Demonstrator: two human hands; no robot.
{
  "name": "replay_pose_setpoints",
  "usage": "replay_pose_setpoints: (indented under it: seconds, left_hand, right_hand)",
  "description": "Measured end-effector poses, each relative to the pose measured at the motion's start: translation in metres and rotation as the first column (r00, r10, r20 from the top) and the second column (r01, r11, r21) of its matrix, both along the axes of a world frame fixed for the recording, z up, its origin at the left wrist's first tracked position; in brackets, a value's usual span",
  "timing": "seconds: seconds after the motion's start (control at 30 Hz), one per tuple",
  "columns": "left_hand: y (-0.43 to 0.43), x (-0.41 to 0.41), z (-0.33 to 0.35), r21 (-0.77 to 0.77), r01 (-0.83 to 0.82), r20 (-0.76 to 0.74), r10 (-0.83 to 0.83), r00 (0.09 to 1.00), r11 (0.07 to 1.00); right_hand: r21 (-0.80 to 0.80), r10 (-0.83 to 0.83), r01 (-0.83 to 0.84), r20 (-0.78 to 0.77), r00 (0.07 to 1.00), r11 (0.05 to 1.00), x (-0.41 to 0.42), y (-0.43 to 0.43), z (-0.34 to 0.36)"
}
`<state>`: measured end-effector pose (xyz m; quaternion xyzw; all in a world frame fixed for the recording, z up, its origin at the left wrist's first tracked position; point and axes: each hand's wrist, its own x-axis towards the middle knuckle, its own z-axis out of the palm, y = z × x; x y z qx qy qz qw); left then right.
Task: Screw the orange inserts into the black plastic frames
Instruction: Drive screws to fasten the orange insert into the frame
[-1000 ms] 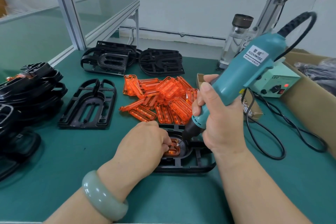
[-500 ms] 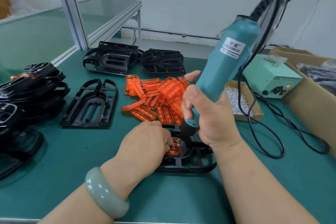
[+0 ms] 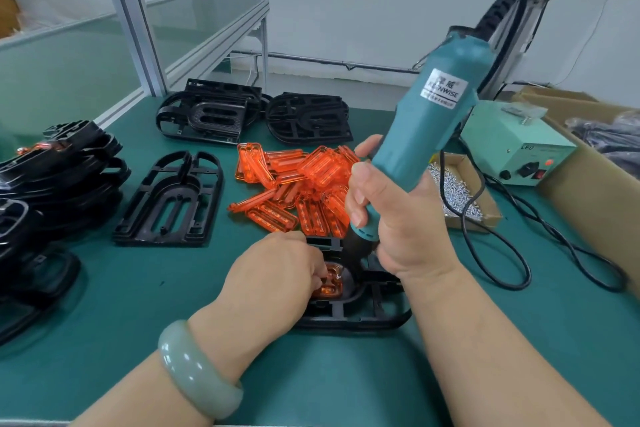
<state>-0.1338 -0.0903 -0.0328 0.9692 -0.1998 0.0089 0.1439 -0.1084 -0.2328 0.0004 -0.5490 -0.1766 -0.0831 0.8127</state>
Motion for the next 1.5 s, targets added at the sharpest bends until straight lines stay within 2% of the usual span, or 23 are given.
replay_pose_setpoints:
  seconds: [0.37,0.6,0.7,0.93,1.1,1.2,1.33,1.5]
  left_hand:
    - [0.000,0.000,-0.002,-0.007,-0.014,0.012,0.014,1.000,1.000]
    - [-0.001,0.001,-0.001,-0.026,-0.046,-0.028,0.045,0.999,0.999]
    - [-0.002,0.001,0.001,0.012,-0.039,-0.030,0.039,0.999,0.999]
    - [0.000,0.001,-0.001,-0.008,-0.042,-0.037,0.041,0.998,0.999]
    - [0.001,0.003,-0.003,-0.027,-0.033,-0.052,0.032,0.998,0.999]
    - [0.002,0.002,-0.004,-0.041,-0.038,-0.047,0.037,0.998,0.998]
    - [0.002,0.002,-0.002,-0.046,-0.035,-0.043,0.033,0.999,0.998]
    - [0.002,0.004,-0.002,0.013,0.011,-0.047,-0.010,0.999,1.000]
  right_hand:
    - [0.008,0.016,-0.016,0.009,1.000,1.000,0.002,-0.001,-0.005]
    - [-0.035,0.122,-0.120,0.050,0.991,0.992,0.004,-0.004,-0.006]
    - [-0.040,0.168,-0.166,0.044,0.985,0.985,0.006,-0.004,-0.004]
    - [0.069,0.122,-0.123,0.015,0.992,0.990,0.008,-0.008,-0.005]
    - [0.039,0.134,-0.135,0.019,0.991,0.990,0.005,-0.007,-0.001]
    - [0.127,0.153,-0.158,0.051,0.987,0.979,0.008,-0.008,0.012]
    - [0.218,0.047,-0.056,0.045,0.998,0.974,0.015,-0.022,0.023]
    - [0.429,-0.112,0.170,-0.158,0.981,0.887,0.021,-0.043,0.005]
